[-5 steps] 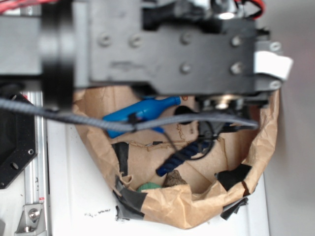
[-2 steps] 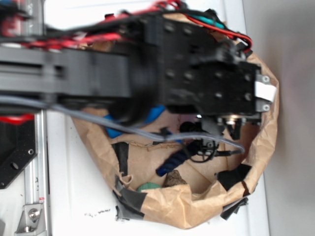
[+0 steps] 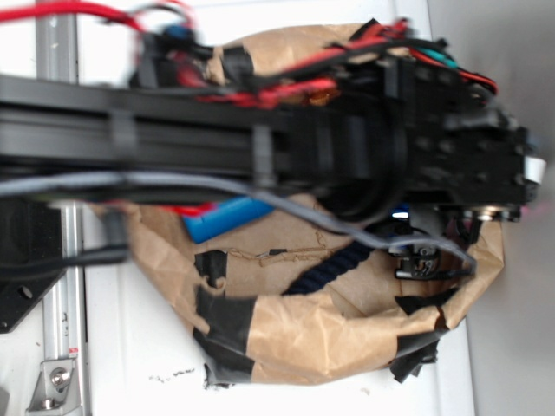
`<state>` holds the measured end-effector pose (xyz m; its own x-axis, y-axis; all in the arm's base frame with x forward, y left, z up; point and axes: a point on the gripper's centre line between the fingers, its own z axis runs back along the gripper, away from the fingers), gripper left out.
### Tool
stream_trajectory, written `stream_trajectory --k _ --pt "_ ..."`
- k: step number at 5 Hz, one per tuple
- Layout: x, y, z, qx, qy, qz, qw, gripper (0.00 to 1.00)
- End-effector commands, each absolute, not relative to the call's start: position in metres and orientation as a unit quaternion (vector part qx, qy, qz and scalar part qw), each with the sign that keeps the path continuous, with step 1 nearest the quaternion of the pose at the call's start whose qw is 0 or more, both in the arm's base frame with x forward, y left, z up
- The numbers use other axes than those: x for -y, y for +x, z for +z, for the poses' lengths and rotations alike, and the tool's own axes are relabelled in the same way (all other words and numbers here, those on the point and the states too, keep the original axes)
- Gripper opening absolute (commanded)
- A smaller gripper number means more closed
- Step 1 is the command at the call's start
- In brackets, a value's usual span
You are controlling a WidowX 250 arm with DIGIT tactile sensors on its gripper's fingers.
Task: Grab the blue rope.
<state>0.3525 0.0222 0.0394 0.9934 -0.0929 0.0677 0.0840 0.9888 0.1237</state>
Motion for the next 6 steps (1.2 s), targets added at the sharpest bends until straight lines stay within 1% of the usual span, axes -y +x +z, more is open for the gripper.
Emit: stream_trajectory --k 1,2,3,4,5,6 --pt "-0.025 0.354 0.053 0.056 0.088 -0.028 0.994 0.00" --pt "-0.023 0.332 0.073 0.048 0.074 -0.005 0.996 0.00" --pt "-0.016 0.306 0.108 0.050 0.045 0.022 0.997 0.00" --pt "-0.011 0.289 0.141 0.058 0.023 0.046 0.997 0.00" --pt "-0.008 0.283 0.160 0.061 0.019 0.058 0.996 0.00" --pt "-0.006 0.280 0.172 0.069 0.017 0.084 0.994 0.00"
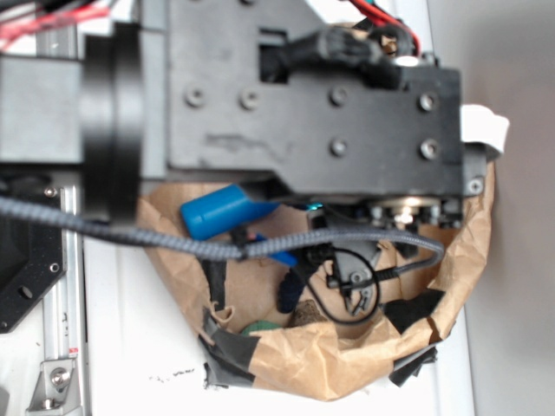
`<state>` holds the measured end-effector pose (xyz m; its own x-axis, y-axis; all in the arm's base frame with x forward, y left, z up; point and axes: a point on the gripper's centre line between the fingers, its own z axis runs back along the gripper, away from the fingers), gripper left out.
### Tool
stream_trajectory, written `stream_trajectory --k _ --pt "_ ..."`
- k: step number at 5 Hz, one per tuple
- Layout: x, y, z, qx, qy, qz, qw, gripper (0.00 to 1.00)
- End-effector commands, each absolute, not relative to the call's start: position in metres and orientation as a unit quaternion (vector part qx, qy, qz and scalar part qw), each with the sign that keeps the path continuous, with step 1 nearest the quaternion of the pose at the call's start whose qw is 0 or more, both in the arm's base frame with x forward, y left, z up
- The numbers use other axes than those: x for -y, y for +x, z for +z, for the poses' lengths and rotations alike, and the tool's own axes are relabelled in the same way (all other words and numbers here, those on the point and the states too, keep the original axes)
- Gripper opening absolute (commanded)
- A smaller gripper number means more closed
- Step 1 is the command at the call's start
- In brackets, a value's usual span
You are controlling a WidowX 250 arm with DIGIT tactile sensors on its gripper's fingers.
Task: Grab the blue rope.
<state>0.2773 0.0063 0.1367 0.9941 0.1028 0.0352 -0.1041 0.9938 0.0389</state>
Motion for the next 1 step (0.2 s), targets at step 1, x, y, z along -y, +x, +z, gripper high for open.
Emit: stream_trajectory --k 1 --pt "-0.0061 0.2765 0.1819 0.072 0.017 0.090 0.993 0.00"
